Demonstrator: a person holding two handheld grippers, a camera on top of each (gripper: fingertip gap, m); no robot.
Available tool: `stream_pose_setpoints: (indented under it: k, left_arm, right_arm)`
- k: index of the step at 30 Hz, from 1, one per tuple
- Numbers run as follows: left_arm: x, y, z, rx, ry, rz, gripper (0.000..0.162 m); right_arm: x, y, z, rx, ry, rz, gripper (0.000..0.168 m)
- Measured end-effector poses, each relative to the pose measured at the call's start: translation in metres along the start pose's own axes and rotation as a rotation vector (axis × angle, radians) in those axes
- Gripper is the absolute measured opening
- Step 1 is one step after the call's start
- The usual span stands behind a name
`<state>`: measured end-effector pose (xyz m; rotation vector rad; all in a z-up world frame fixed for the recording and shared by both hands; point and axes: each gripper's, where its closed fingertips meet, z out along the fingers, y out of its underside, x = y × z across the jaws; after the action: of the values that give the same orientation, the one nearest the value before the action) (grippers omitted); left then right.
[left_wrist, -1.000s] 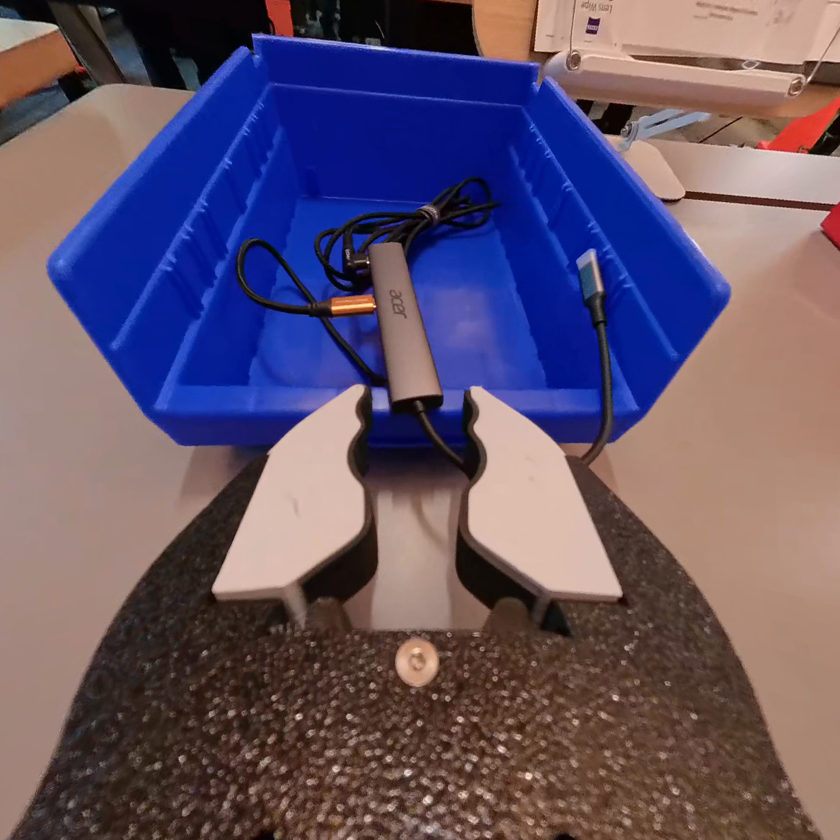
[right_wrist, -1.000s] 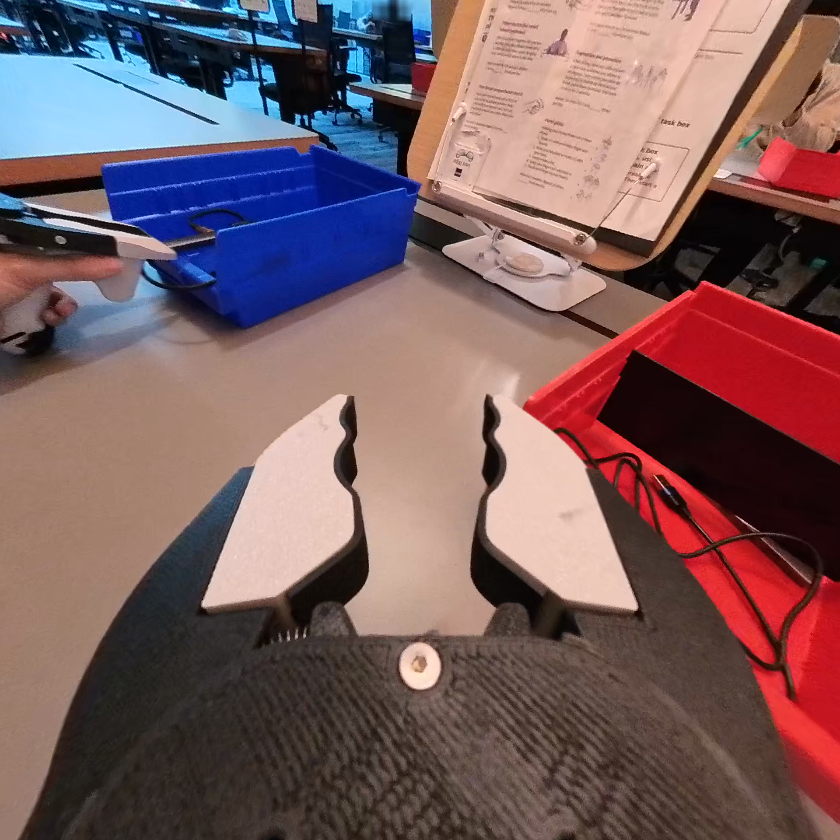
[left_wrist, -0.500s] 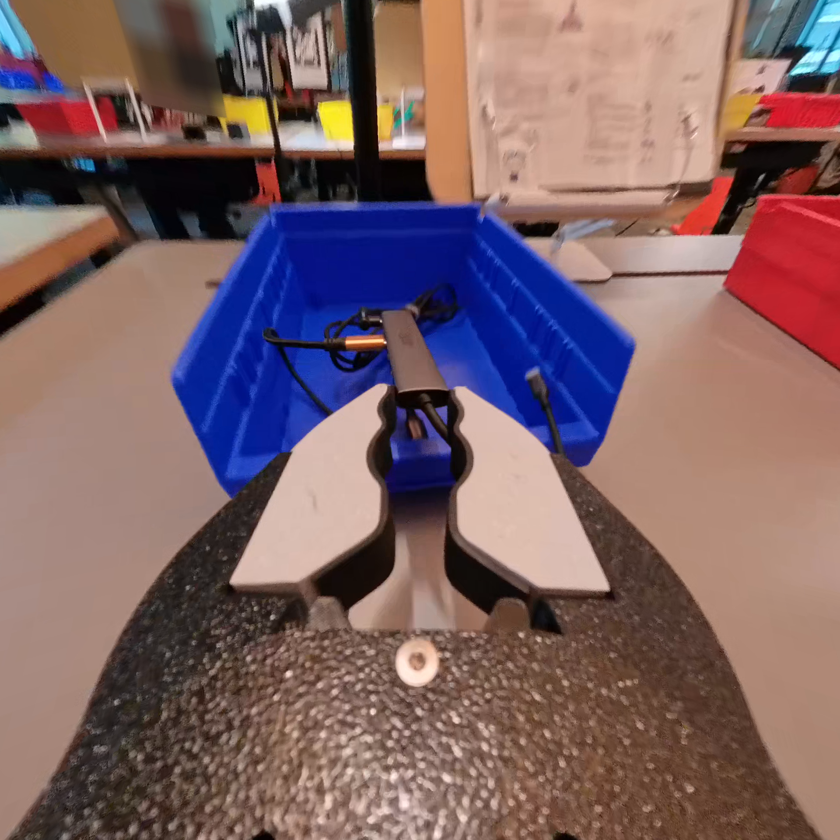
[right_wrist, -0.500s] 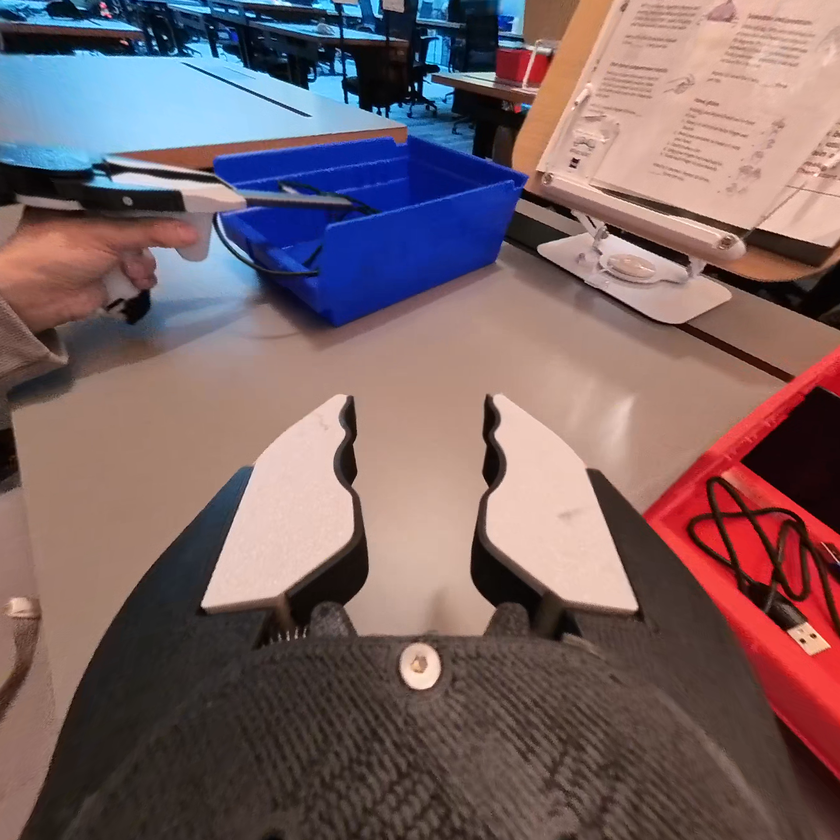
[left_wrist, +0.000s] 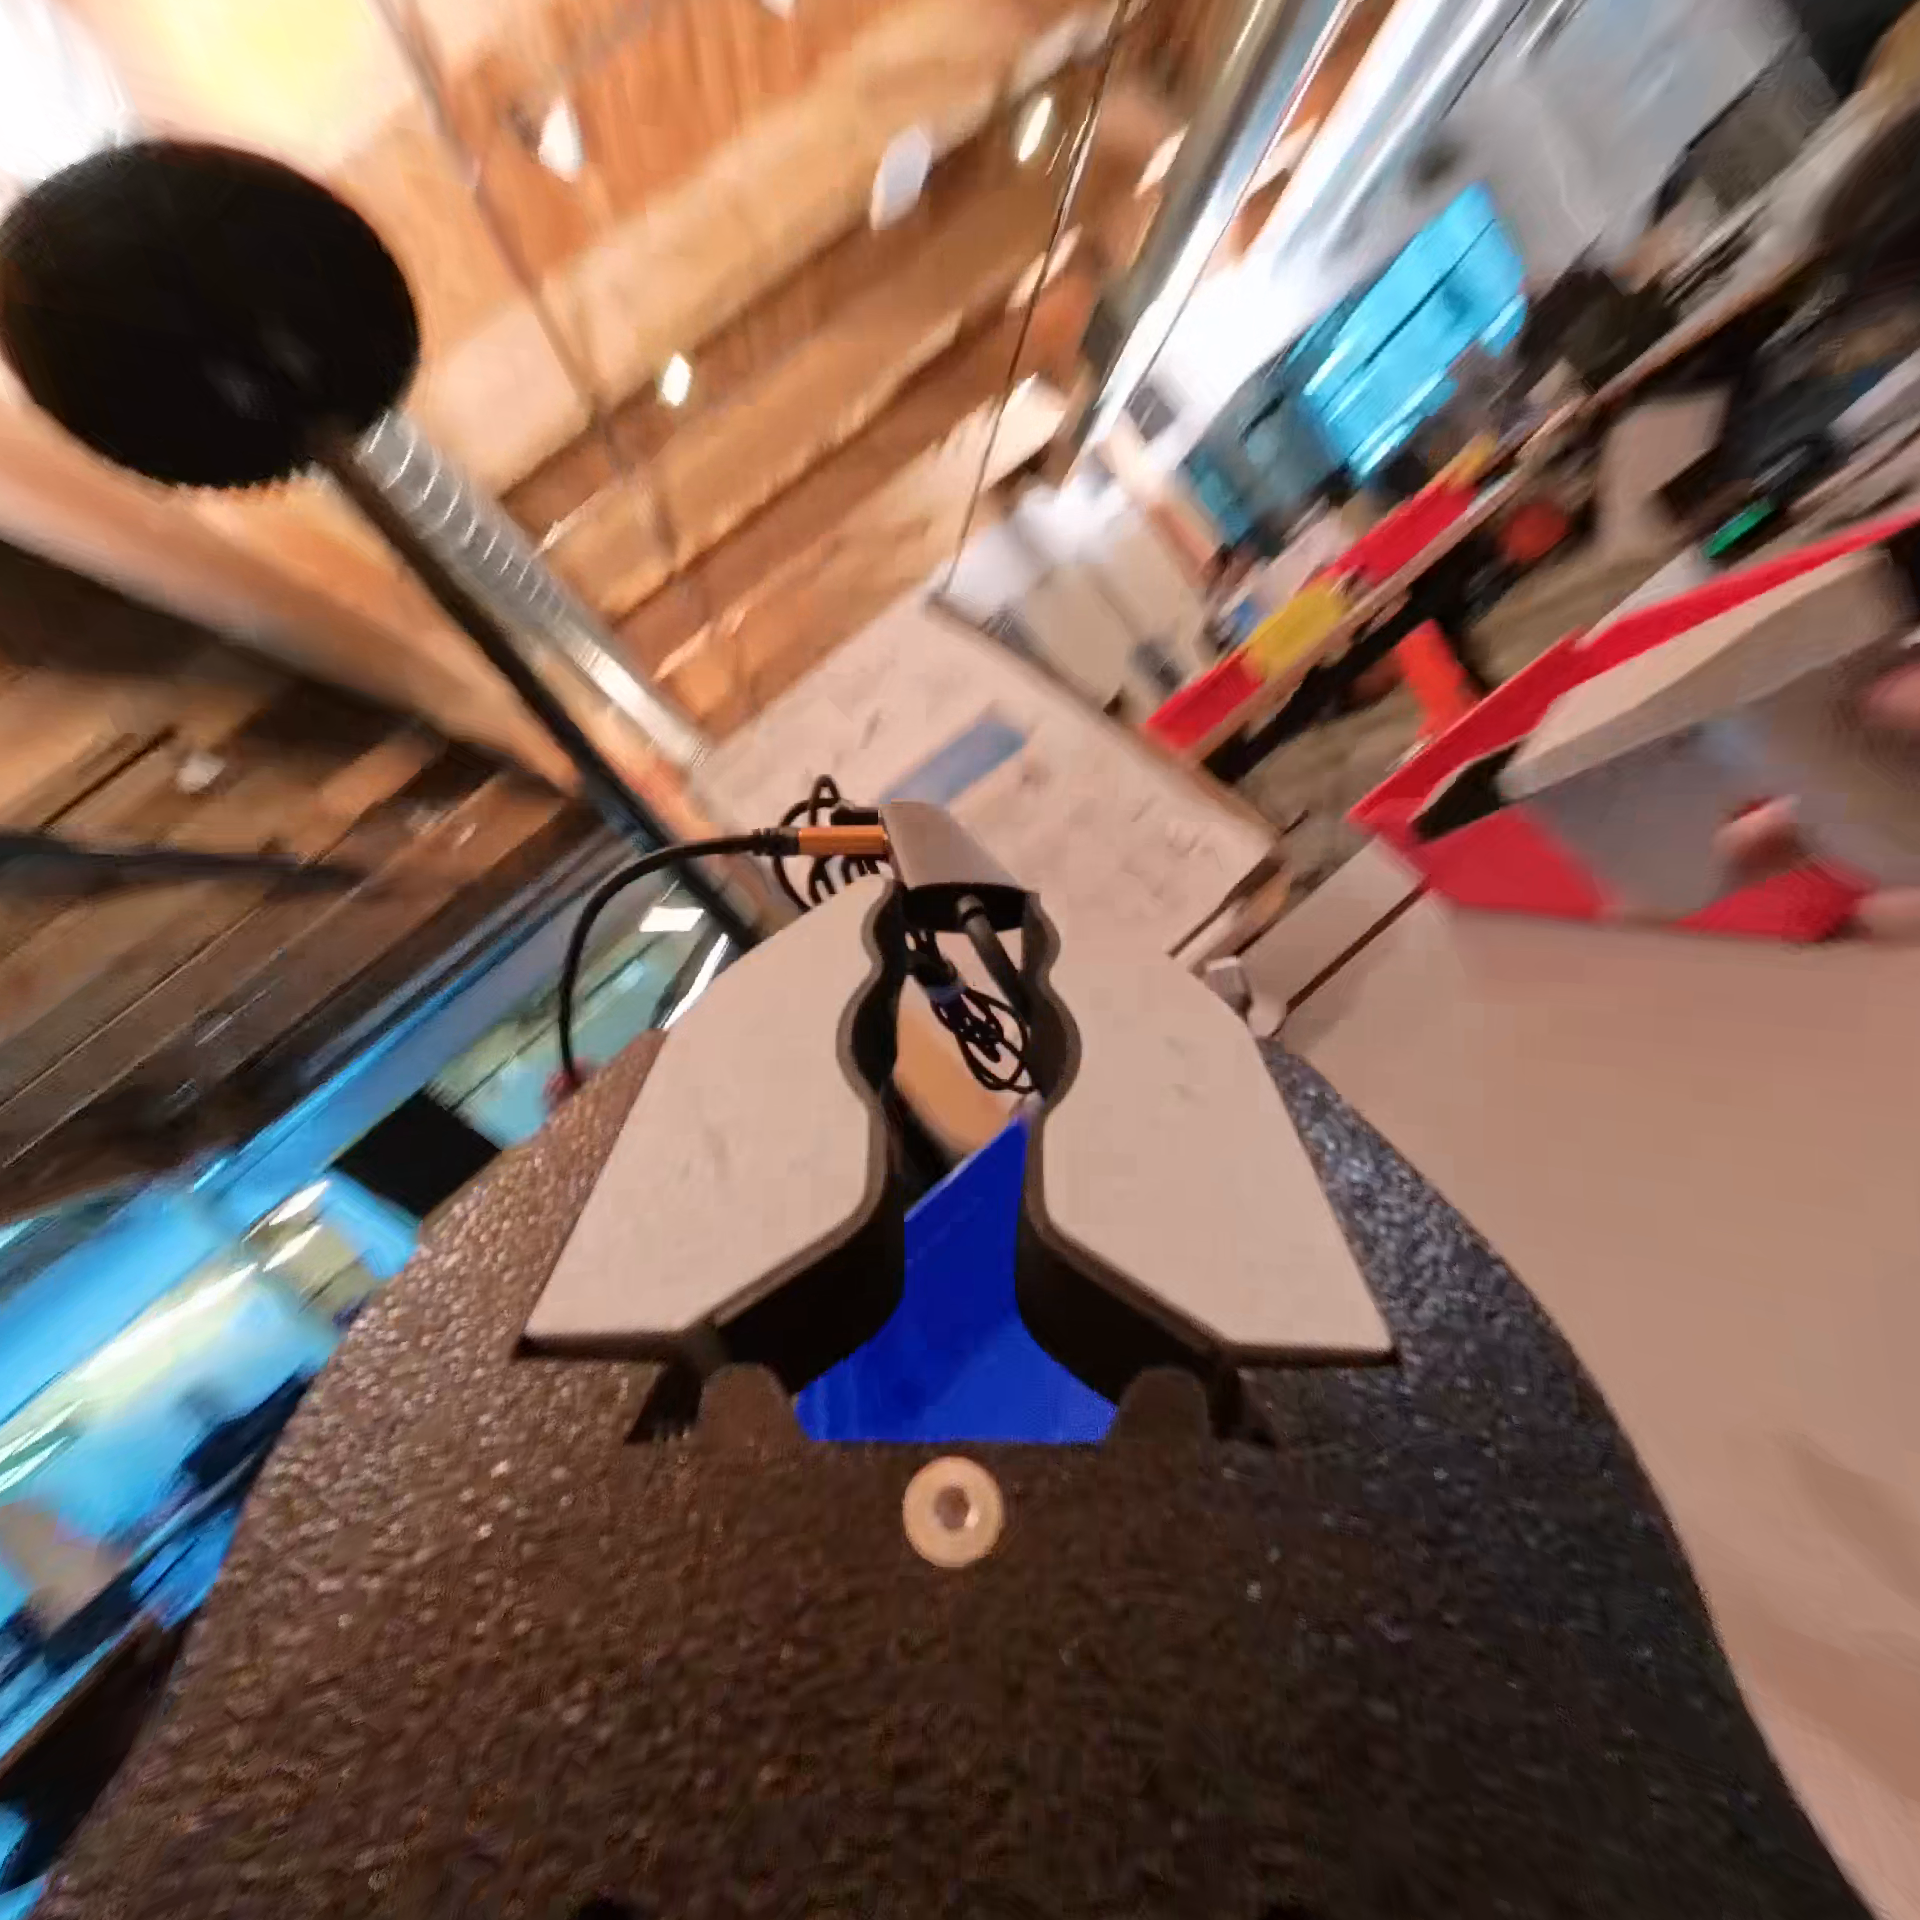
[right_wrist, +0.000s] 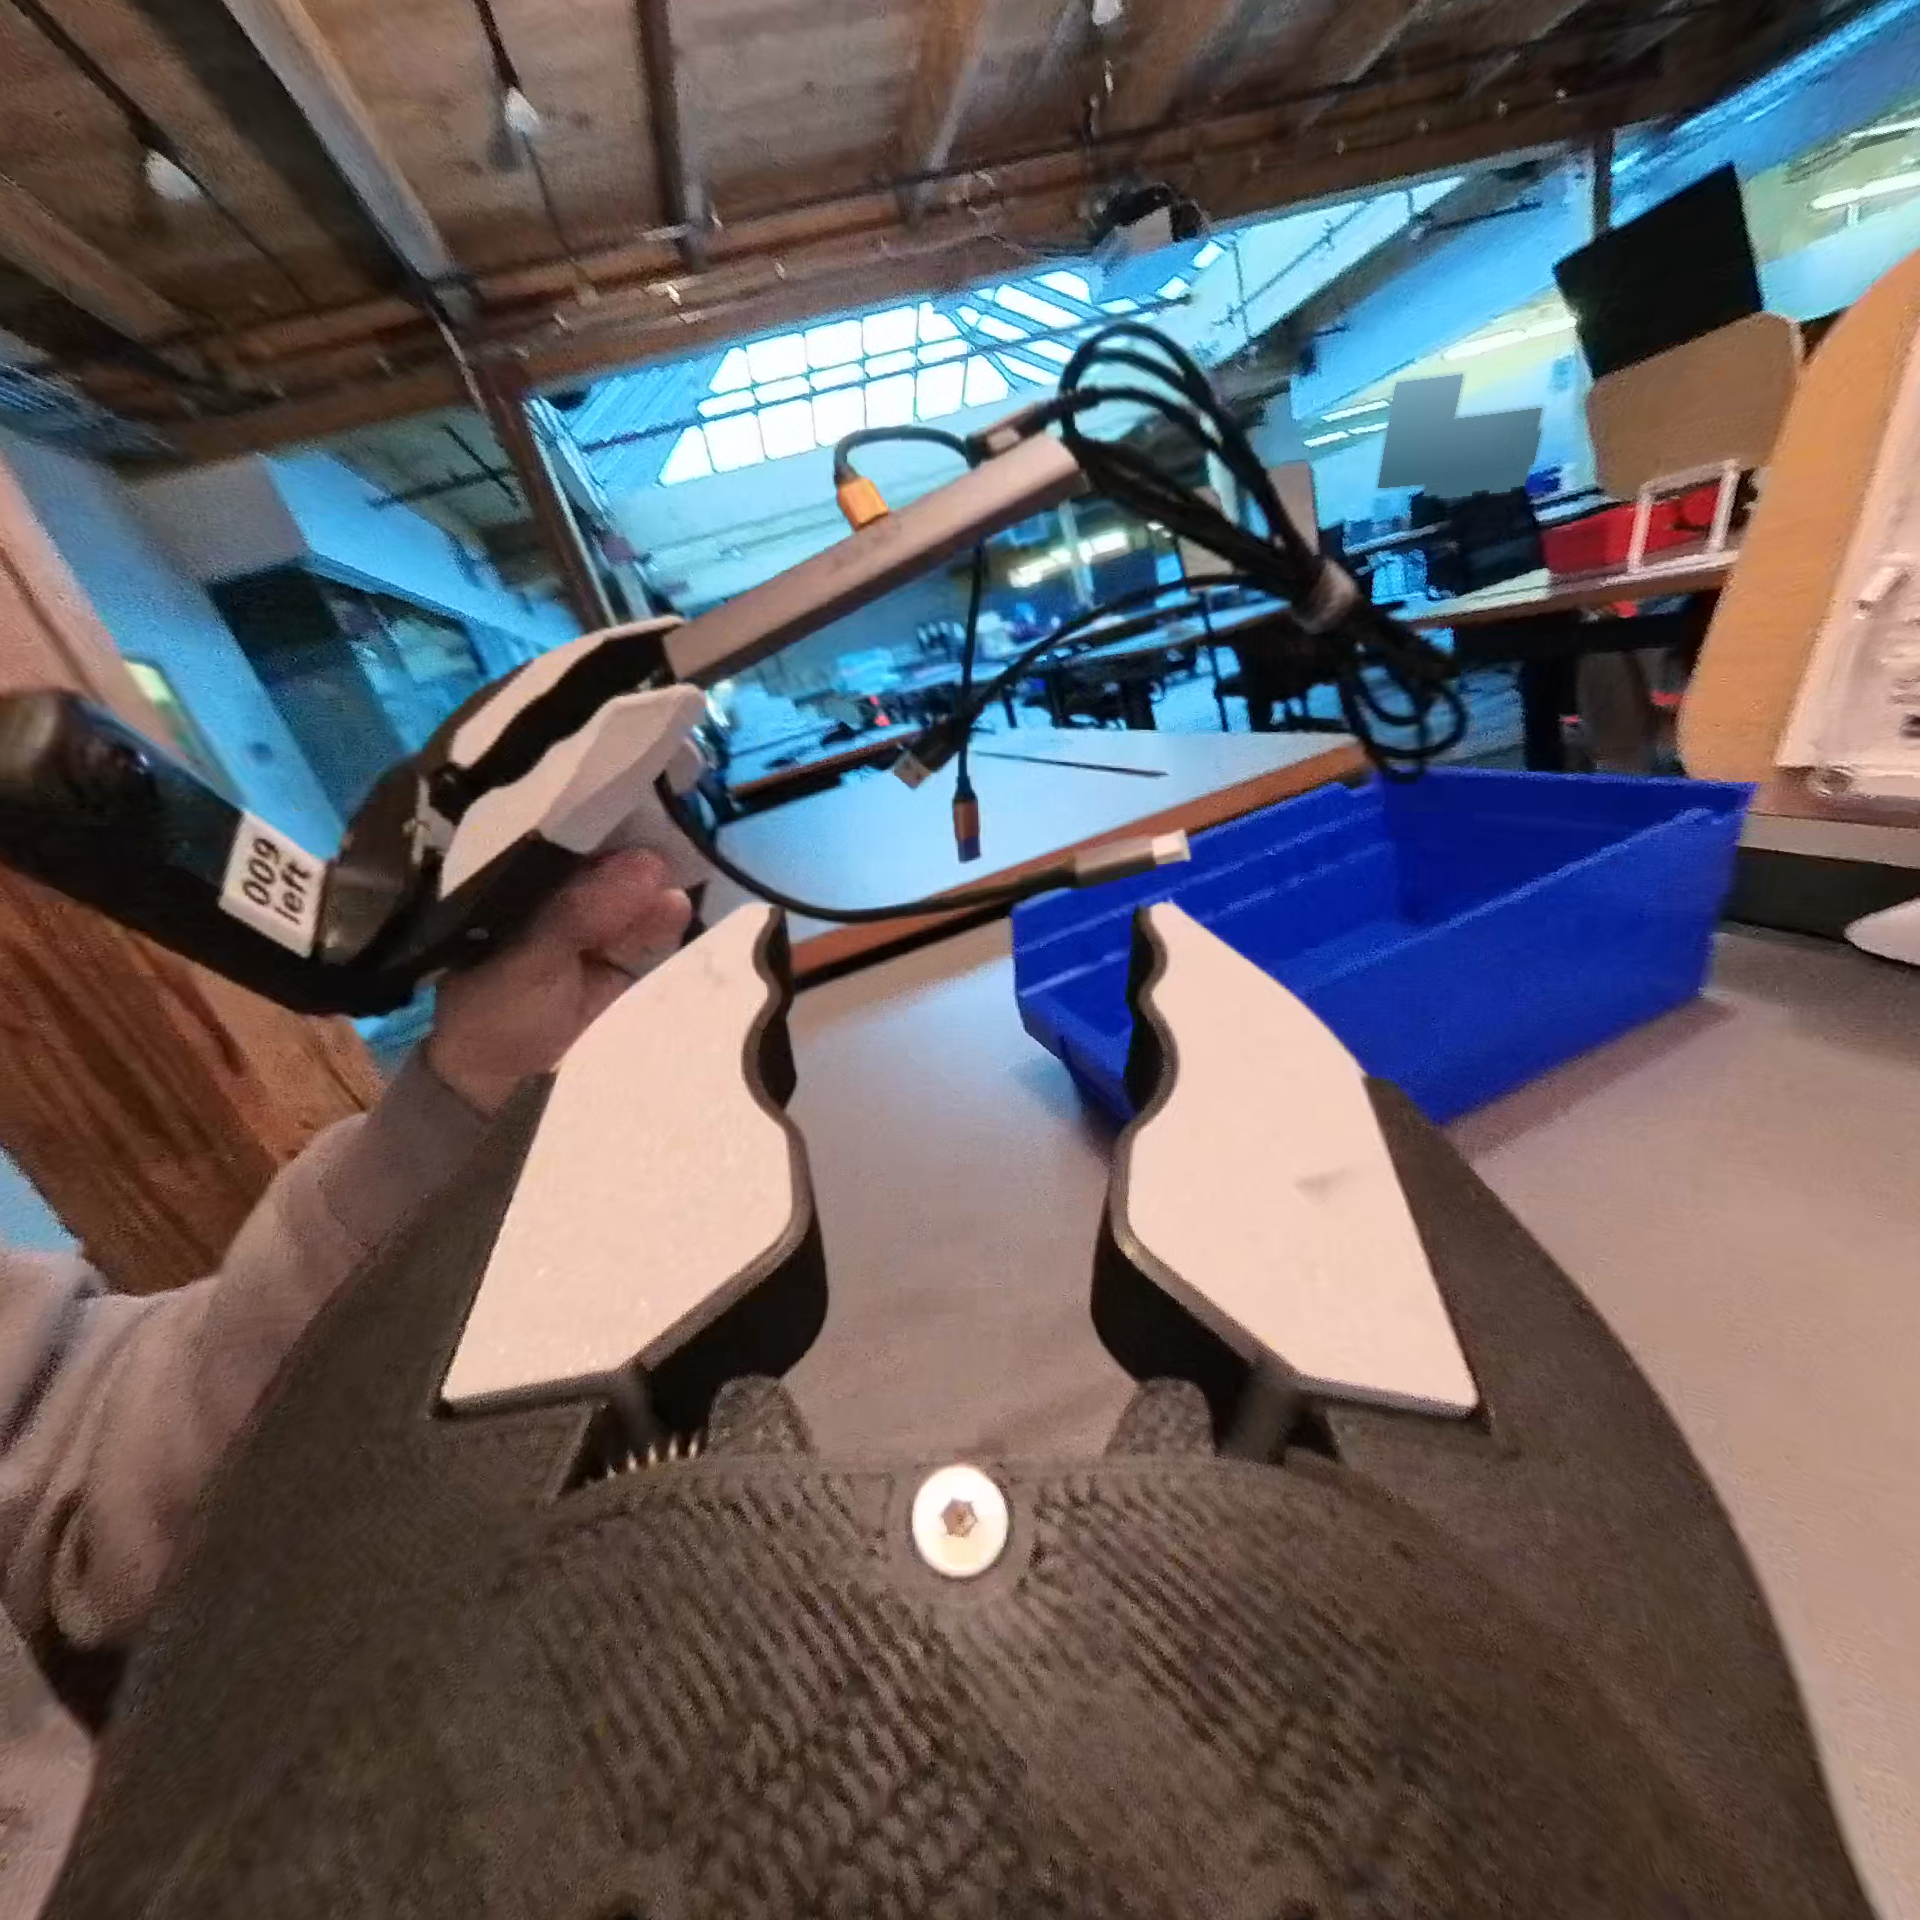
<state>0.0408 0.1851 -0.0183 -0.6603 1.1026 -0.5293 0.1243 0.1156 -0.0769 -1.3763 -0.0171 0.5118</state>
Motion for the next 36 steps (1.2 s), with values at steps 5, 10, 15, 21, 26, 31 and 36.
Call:
stream_pose_setpoints:
  k: [5, 10, 15, 21, 26, 31, 36]
  left_arm:
    - [0.029, -0.065, -0.017, 0.292, 0.259, -0.19, 0.021]
    - [0.082, -0.058, -0.013, 0.31, 0.532, -0.267, 0.02]
    - [0.123, -0.037, -0.003, 0.279, 0.648, -0.357, 0.021]
    - [0.132, -0.014, -0.003, 0.253, 0.672, -0.335, 0.021]
    - [0.135, -0.013, -0.01, 0.282, 0.718, -0.33, 0.021]
    - [0.147, -0.005, -0.007, 0.233, 0.74, -0.358, 0.021]
    - [0.142, -0.01, -0.007, 0.197, 0.887, -0.874, 0.032]
  right_arm:
    - [-0.034, -0.03, -0.007, 0.128, -0.178, 0.118, 0.061]
    - [-0.023, -0.024, -0.035, 0.135, -0.116, 0.172, 0.052]
    - [0.0, -0.003, -0.056, 0.109, -0.068, 0.233, 0.02]
    - [0.004, 0.005, -0.056, 0.152, -0.115, 0.399, 0.04]
    - [0.024, 0.007, -0.053, 0.298, -0.114, 0.675, 0.032]
    - [0.027, 0.002, -0.06, 0.385, -0.189, 0.672, 0.014]
    - [0.006, -0.015, -0.069, 0.366, -0.341, 0.401, 0.011]
